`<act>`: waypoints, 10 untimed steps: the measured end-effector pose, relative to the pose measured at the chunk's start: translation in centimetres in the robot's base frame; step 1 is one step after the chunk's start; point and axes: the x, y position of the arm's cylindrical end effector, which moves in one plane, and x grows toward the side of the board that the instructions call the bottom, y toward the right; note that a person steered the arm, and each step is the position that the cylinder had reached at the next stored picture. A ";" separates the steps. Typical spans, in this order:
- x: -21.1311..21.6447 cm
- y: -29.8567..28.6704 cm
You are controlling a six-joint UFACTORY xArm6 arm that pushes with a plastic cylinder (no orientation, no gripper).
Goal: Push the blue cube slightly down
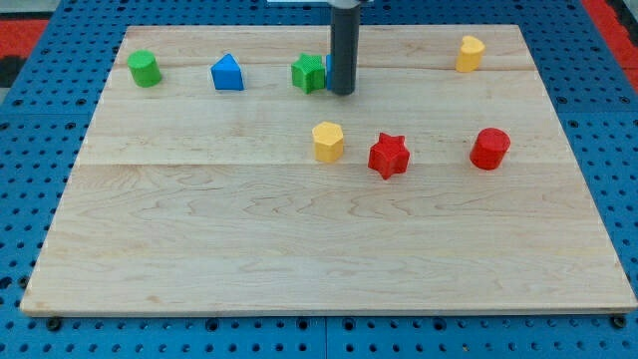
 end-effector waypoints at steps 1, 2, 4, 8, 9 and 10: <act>-0.9 7.5; 2.4 7.5; -7.8 7.7; -4.8 2.9; -4.2 2.8; -7.1 2.5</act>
